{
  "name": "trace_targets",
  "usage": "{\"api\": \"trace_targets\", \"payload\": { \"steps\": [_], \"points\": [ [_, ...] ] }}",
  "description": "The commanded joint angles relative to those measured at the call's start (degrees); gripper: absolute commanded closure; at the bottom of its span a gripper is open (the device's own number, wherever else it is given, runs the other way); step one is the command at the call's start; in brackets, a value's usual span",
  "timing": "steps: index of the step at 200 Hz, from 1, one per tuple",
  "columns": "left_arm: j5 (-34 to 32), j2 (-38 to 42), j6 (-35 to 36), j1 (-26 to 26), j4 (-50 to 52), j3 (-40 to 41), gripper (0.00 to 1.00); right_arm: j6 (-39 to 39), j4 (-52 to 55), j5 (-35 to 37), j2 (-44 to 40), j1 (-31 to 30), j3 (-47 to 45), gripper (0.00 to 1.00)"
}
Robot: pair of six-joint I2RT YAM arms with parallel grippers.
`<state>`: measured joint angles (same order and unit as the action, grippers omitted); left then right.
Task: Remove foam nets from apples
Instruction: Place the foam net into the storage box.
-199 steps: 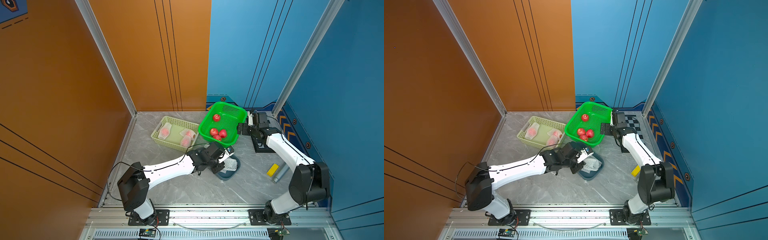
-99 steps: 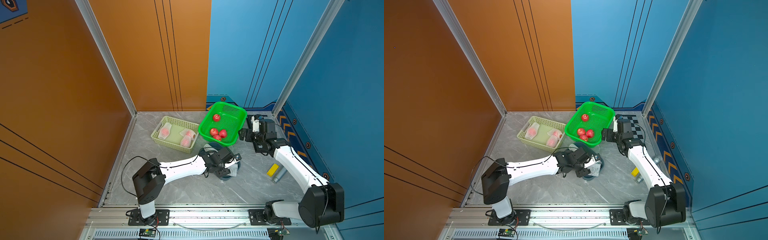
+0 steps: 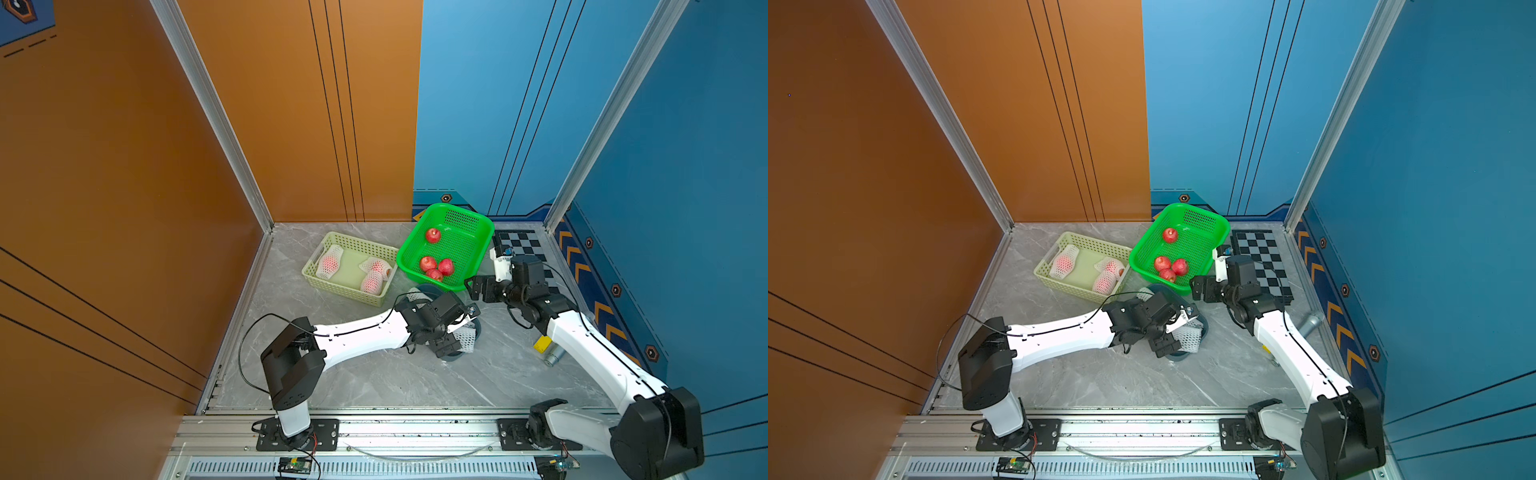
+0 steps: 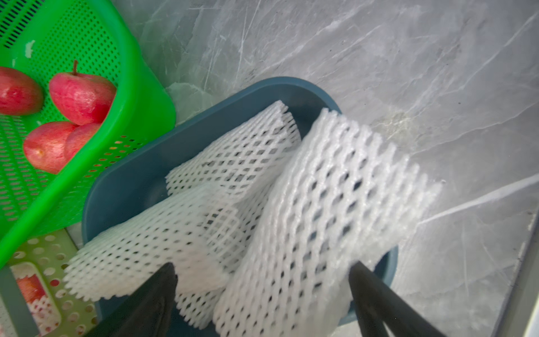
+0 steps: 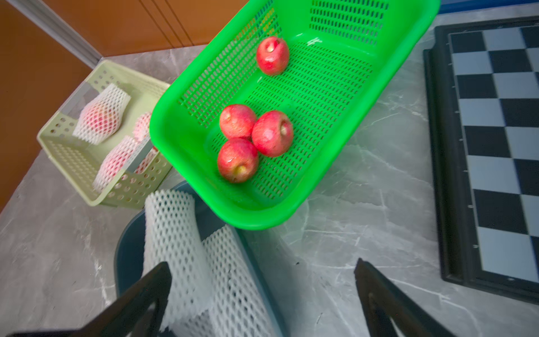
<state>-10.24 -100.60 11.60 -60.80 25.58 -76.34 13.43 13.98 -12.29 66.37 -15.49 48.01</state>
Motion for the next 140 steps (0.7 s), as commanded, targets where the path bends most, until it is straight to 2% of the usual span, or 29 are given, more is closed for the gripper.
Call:
{"api": "trace_targets", "payload": {
  "steps": [1,16,48,78,140],
  "points": [
    [-5.4,2.0,-0.8,0.5,0.8,0.6,0.02,1.7,-3.1,-2.8,-4.4,-0.7,-4.2,0.0],
    [-5.9,2.2,-0.8,0.6,0.4,1.4,0.02,2.3,-2.6,-3.5,-6.6,-2.2,-6.1,0.0],
    [-7.8,3.0,-1.9,1.4,-0.8,2.8,0.02,1.4,1.7,2.9,-10.4,-8.8,-9.4,0.0],
    [-7.4,4.8,-3.1,2.8,-2.8,4.9,0.02,2.9,2.3,4.4,-12.7,-11.3,-12.8,0.0],
    [-6.7,5.7,-3.4,4.1,-3.9,6.0,0.02,2.5,5.7,12.1,-9.5,-20.7,-13.1,0.0]
  ]
}}
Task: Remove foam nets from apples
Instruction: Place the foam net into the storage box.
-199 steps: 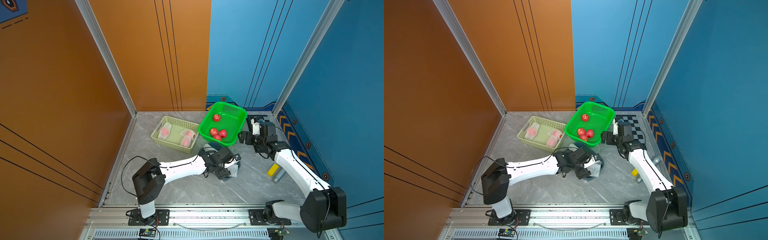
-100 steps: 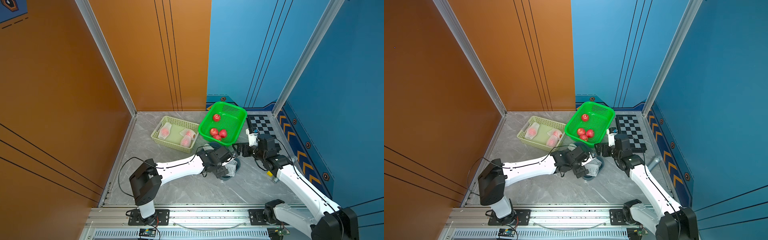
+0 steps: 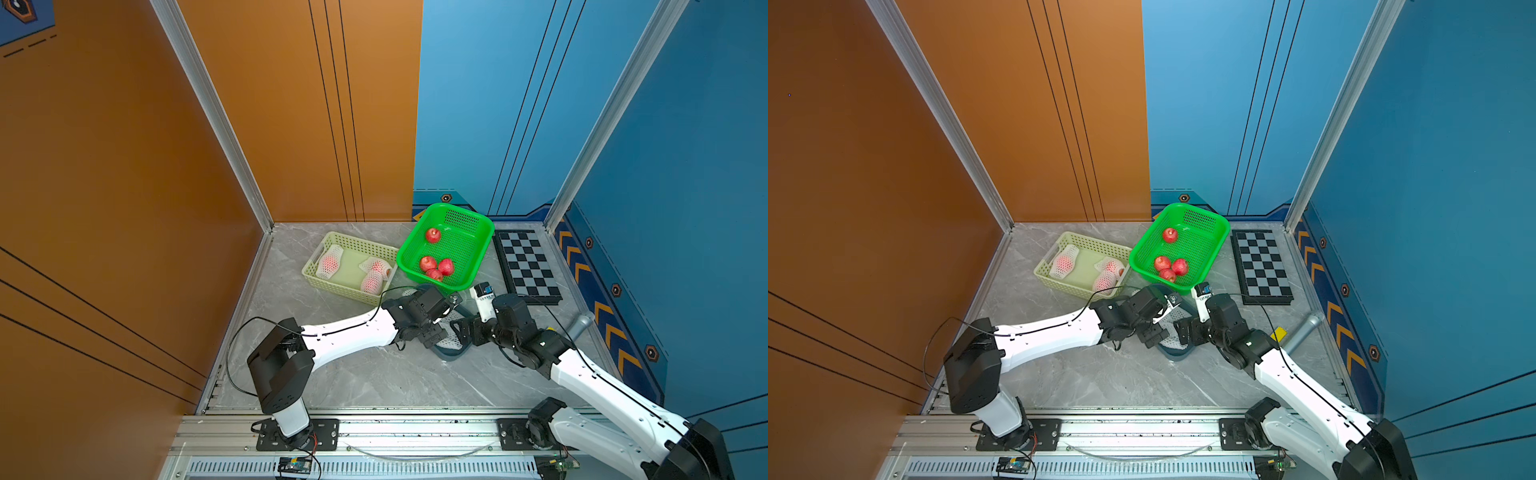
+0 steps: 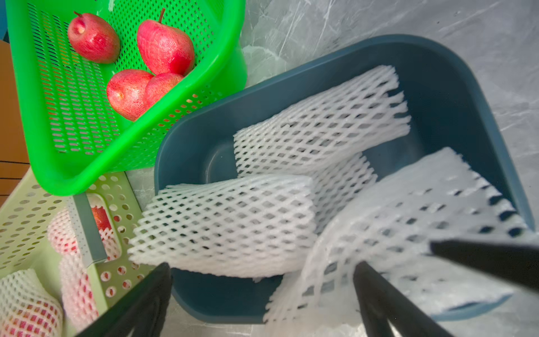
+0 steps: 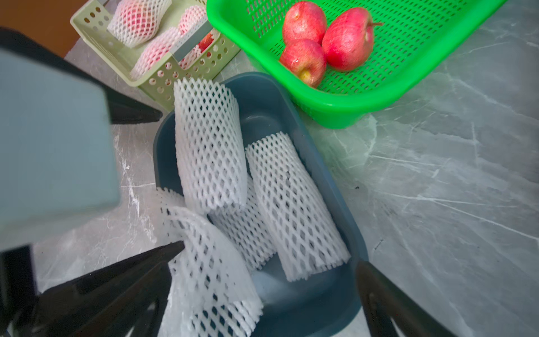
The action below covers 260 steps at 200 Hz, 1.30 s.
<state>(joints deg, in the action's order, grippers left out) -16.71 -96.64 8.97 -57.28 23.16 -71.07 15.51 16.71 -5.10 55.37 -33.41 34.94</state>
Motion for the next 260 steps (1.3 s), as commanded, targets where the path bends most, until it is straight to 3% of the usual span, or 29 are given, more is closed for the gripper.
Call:
{"api": "trace_targets", "payload": {
  "steps": [1,67,128,219,260],
  "points": [
    [-0.3,1.7,-0.8,0.5,-1.4,0.8,0.02,0.4,3.1,5.0,1.6,-2.9,-0.1,0.0],
    [2.5,5.8,-2.3,3.0,-3.7,2.6,0.02,3.2,8.3,13.8,4.2,-4.6,1.8,0.0],
    [6.4,9.6,-4.9,6.7,-6.4,5.1,0.02,2.9,8.7,13.5,8.3,-4.0,3.4,0.0],
    [10.2,12.6,-17.7,20.3,-11.2,5.8,0.02,2.0,13.7,12.8,1.7,-3.7,7.4,0.0],
    [11.9,11.0,-19.8,25.0,-11.9,4.9,0.02,1.6,15.9,10.2,-2.3,-1.4,9.3,0.0]
  ]
}}
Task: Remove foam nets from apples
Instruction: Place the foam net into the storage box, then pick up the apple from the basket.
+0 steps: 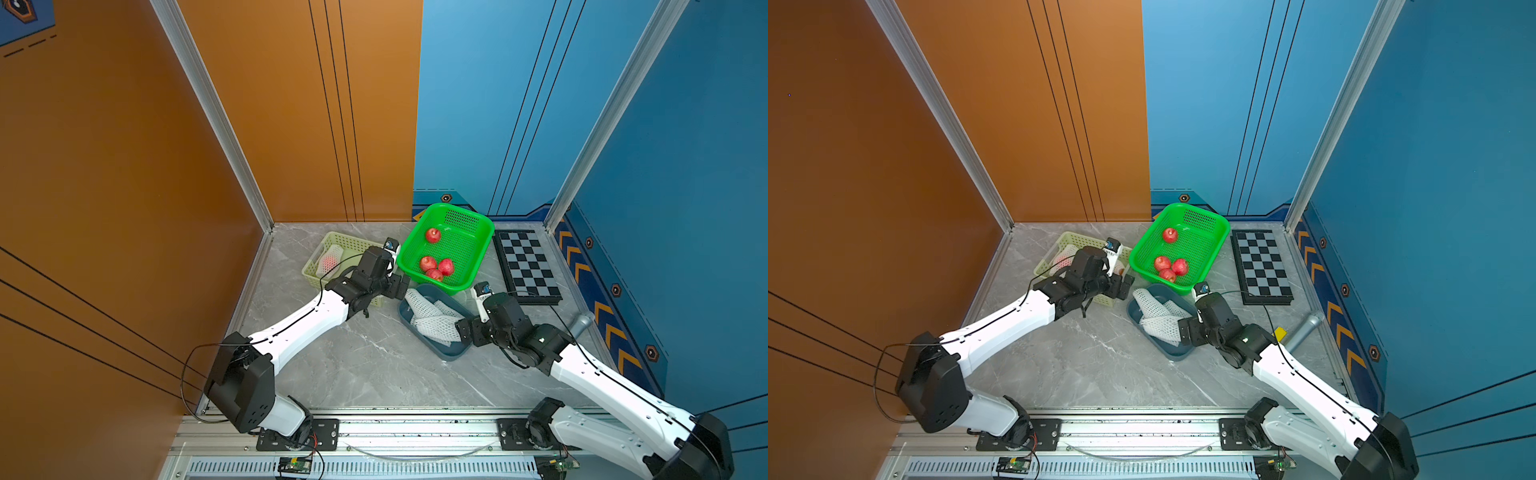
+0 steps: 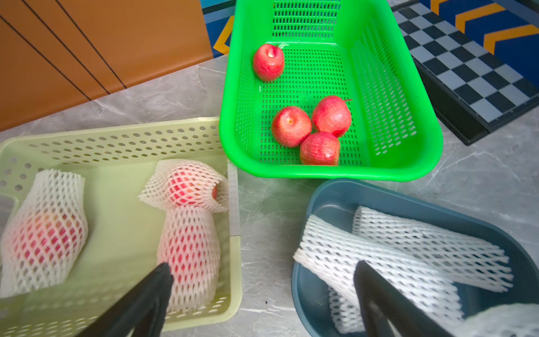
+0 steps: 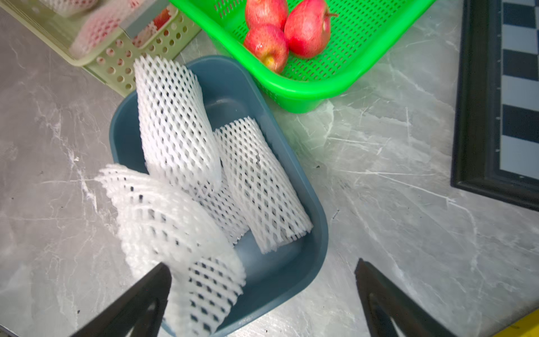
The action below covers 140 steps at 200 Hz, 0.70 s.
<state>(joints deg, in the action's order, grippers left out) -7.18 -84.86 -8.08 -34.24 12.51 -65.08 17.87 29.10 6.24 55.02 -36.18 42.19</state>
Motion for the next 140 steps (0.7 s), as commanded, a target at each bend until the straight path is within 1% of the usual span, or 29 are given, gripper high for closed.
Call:
{"api": "trace_targets", "payload": {
  "steps": [1,33,53,56,65,75,83,106,123,132,134,140],
  "points": [
    [2.5,-0.8,-2.8,2.0,-1.3,-1.1,0.02,-0.7,3.5,-1.2,-2.0,1.5,2.0,0.0],
    [4.0,-3.0,-3.5,4.6,-1.2,-2.1,0.02,-1.7,4.0,-3.8,-4.1,4.2,3.2,0.0],
    [6.0,-4.1,-3.7,6.2,-1.3,-2.1,0.02,-2.4,4.0,-5.2,-4.9,6.3,3.6,0.0],
    [6.3,-4.3,-3.8,6.5,-2.9,-2.2,0.01,-2.5,3.9,-5.6,-4.9,6.6,3.6,0.0],
    [7.4,-4.9,-4.0,7.5,-3.5,-2.3,0.01,-2.8,3.5,-6.6,-5.0,7.6,3.6,0.0],
    [9.7,-5.6,-4.5,8.8,-4.0,-2.3,0.0,-3.0,2.7,-7.9,-5.1,8.2,3.5,0.0],
    [12.1,-6.2,-4.9,9.8,-4.6,-2.3,0.02,-3.3,1.9,-9.3,-5.2,8.8,3.4,0.0],
    [14.4,-7.8,-6.9,12.3,-5.0,-2.8,0.07,-3.3,0.1,-13.6,-5.1,10.6,3.8,0.01],
    [15.1,-9.3,-7.5,13.5,-3.7,-3.7,0.12,-3.3,-0.3,-14.7,-5.0,11.4,4.0,0.01],
    [14.6,-9.9,-7.3,13.8,-2.9,-3.9,0.12,-3.5,-0.3,-15.0,-4.9,11.7,4.1,0.01],
    [14.4,-10.0,-7.3,13.9,-2.7,-3.9,0.16,-3.5,-0.3,-15.0,-4.9,11.7,4.0,0.01],
    [14.3,-10.3,-7.2,14.0,-2.3,-3.9,0.19,-3.6,-0.3,-15.1,-4.8,11.9,4.1,0.01]
  ]
}}
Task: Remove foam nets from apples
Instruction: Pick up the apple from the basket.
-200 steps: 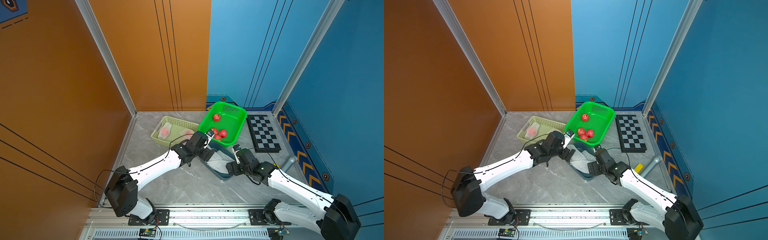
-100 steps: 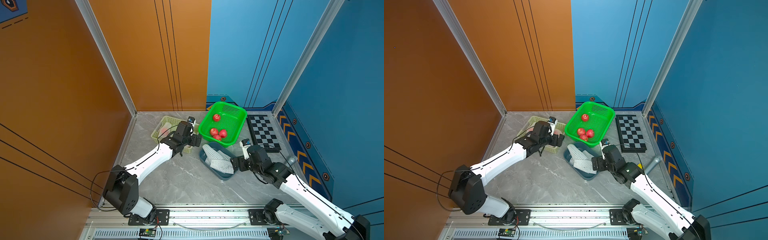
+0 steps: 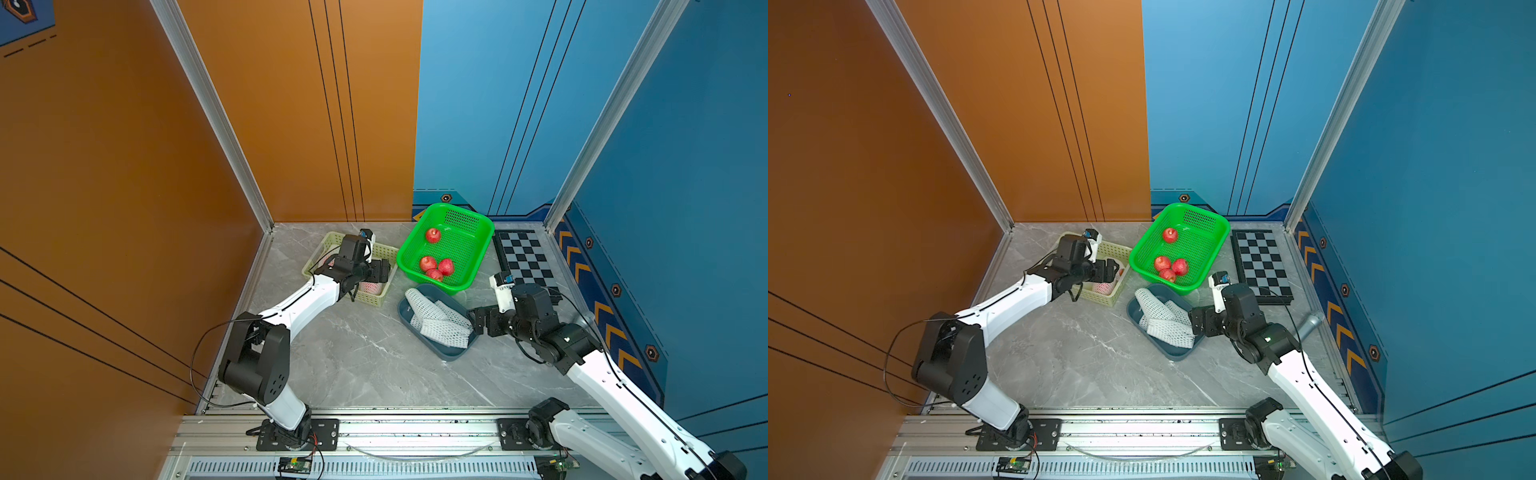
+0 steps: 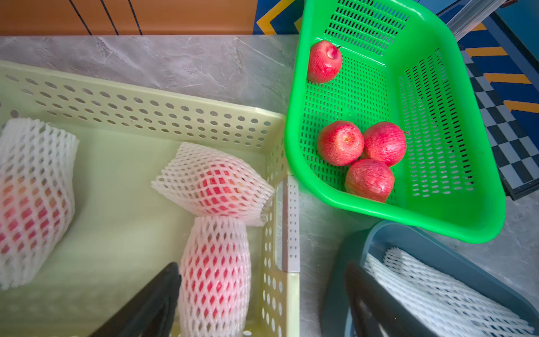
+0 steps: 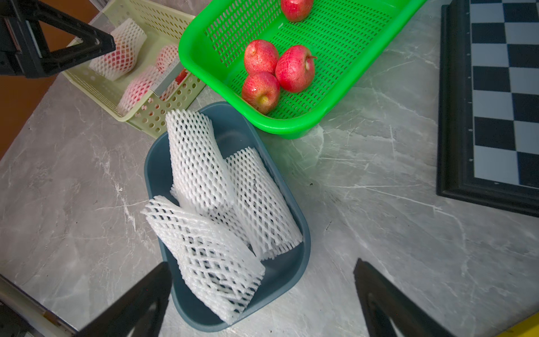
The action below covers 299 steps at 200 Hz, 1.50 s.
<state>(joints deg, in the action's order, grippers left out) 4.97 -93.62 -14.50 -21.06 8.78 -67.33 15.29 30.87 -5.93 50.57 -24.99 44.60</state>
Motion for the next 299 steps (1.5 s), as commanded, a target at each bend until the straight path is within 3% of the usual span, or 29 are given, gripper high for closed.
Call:
{"api": "trace_targets", "payload": {
  "steps": [1,182,211,262,299],
  "points": [
    [2.2,-1.6,-0.7,0.8,1.5,-1.5,0.19,-1.1,-2.0,-3.0,-0.3,0.8,1.7,0.01],
    [-6.1,-8.2,-0.4,1.3,7.2,-0.8,0.48,-1.1,-6.4,-6.2,3.5,1.8,2.9,0.02],
    [-5.9,-8.9,-0.1,1.1,7.3,-1.5,0.58,-0.9,-7.5,-6.1,3.3,1.9,2.7,0.01],
    [-6.2,-7.7,0.2,1.0,7.2,-1.6,0.88,-0.9,-9.9,-6.2,3.7,2.0,2.7,0.01],
    [-7.0,-5.4,0.4,1.0,7.3,-1.2,0.98,-0.8,-11.4,-7.1,4.6,2.1,2.8,0.02]
  ]
}}
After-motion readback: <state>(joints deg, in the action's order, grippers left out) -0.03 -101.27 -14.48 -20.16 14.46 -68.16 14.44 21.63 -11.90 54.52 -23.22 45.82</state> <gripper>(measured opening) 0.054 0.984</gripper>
